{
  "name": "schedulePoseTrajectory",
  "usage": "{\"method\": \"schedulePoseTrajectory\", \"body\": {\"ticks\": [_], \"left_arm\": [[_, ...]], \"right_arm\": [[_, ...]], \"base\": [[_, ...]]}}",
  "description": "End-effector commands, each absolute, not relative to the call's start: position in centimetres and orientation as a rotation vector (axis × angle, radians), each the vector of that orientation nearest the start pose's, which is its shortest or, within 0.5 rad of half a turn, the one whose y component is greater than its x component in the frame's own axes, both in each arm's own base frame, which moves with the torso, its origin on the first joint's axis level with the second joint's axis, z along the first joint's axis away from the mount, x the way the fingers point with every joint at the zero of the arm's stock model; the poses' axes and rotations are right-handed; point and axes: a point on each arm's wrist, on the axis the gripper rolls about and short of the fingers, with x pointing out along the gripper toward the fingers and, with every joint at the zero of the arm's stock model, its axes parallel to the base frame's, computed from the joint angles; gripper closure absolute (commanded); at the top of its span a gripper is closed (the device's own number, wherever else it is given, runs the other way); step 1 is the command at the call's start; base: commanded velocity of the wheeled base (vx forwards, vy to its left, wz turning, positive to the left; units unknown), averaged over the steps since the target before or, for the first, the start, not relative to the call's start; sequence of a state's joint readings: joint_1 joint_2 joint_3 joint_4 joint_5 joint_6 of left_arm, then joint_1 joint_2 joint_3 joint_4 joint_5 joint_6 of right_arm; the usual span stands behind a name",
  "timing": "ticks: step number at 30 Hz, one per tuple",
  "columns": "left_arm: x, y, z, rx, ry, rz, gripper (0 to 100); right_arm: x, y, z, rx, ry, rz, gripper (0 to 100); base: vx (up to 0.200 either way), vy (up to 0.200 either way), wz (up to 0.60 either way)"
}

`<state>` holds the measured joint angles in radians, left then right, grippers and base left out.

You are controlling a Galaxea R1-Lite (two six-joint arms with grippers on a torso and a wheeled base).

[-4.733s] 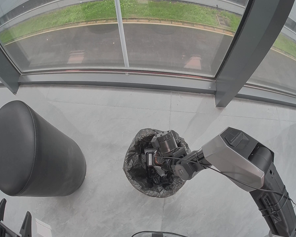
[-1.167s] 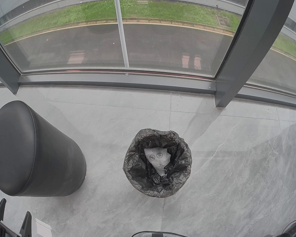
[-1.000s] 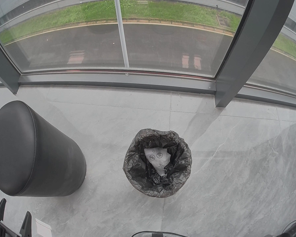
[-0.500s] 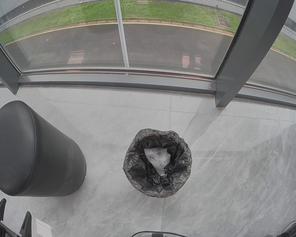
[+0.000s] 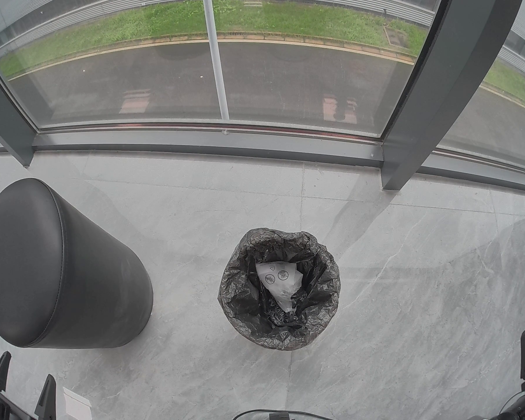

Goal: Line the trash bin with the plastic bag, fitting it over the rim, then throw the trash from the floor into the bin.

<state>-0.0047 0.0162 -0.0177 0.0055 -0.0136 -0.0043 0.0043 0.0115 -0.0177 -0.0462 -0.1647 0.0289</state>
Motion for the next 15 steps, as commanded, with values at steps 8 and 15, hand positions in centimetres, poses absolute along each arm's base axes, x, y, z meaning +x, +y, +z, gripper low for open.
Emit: {"method": "schedulePoseTrajectory", "body": {"ticks": [8, 15], "left_arm": [[-2.29, -0.02, 7.54, -0.005, 0.003, -0.018, 0], [-2.29, -0.02, 7.54, -0.005, 0.003, -0.018, 0]], "right_arm": [[-2.35, -0.05, 8.14, -0.013, -0.044, -0.011, 0], [-2.33, -0.17, 8.13, -0.009, -0.049, -0.068, 0]], "base": [[0.000, 0.000, 0.00], [0.000, 0.000, 0.00]]}}
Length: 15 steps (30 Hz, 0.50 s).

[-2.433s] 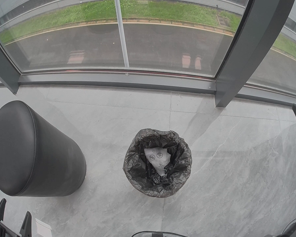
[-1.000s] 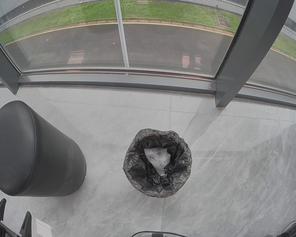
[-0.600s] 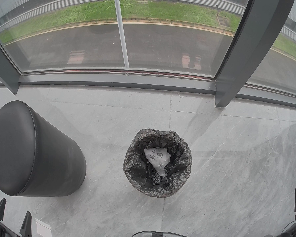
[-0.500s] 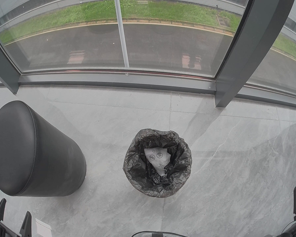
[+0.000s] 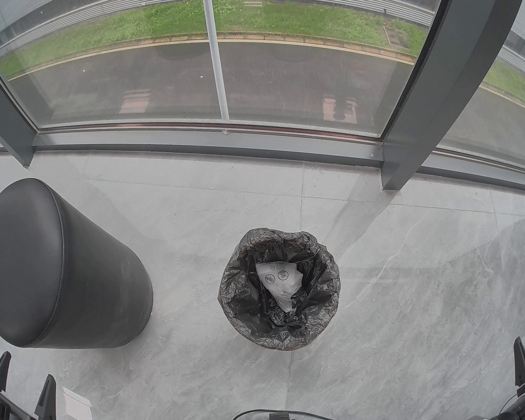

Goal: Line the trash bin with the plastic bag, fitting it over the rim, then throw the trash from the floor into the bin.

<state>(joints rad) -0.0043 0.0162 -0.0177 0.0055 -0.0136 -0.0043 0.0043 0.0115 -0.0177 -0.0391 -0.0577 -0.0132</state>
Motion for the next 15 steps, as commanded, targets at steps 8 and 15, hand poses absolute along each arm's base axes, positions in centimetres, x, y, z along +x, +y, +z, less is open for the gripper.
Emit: {"method": "schedulePoseTrajectory", "body": {"ticks": [8, 15], "left_arm": [[-2.29, -0.02, 7.54, -0.005, 0.003, -0.018, 0], [-2.29, -0.02, 7.54, -0.005, 0.003, -0.018, 0]], "right_arm": [[-2.33, -0.13, 8.05, 0.010, -0.042, -0.049, 0], [-2.31, 0.08, 7.59, -0.009, 0.001, 0.040, 0]], "base": [[0.000, 0.000, 0.00], [0.000, 0.000, 0.00]]}}
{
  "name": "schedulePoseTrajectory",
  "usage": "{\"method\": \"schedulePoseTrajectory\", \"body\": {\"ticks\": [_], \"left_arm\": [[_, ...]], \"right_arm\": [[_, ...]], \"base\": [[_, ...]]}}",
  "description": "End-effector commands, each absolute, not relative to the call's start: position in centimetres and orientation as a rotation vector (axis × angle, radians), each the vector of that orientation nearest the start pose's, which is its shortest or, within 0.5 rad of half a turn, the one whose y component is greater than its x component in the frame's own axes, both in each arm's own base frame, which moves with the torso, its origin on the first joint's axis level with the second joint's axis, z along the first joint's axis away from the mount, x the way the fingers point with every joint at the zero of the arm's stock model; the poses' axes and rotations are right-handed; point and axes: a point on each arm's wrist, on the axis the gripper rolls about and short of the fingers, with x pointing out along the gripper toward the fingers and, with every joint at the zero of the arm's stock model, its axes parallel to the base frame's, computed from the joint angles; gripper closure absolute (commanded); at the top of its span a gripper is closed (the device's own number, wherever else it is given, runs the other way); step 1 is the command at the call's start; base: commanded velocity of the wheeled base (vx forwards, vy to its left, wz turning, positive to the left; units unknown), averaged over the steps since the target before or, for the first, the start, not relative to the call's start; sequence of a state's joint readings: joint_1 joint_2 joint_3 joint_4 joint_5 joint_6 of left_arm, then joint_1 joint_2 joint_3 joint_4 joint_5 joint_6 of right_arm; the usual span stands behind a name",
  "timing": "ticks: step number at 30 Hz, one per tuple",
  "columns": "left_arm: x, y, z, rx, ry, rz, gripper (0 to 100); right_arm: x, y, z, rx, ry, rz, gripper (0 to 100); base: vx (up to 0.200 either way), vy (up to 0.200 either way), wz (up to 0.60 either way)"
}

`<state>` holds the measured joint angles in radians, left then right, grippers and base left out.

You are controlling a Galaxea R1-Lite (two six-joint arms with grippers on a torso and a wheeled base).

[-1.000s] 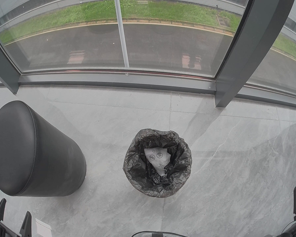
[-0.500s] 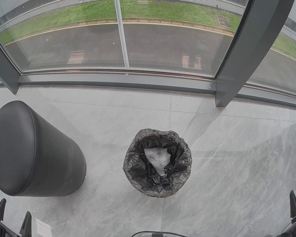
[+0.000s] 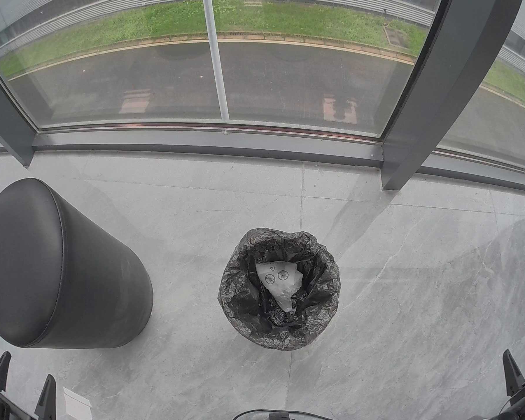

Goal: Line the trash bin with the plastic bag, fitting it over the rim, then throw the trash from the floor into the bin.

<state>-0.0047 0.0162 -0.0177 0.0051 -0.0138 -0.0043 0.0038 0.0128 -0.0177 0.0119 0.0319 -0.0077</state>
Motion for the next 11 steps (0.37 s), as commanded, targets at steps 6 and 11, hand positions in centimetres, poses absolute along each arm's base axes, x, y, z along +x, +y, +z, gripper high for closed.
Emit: {"method": "schedulePoseTrajectory", "body": {"ticks": [6, 11], "left_arm": [[-2.29, -0.02, 7.53, -0.005, 0.005, -0.018, 0], [-2.29, -0.02, 7.53, -0.005, 0.005, -0.018, 0]], "right_arm": [[-2.31, 0.08, 7.59, 0.003, 0.002, 0.040, 0], [-2.29, 0.08, 7.54, 0.003, 0.003, 0.040, 0]], "base": [[0.000, 0.000, 0.00], [0.000, 0.000, 0.00]]}}
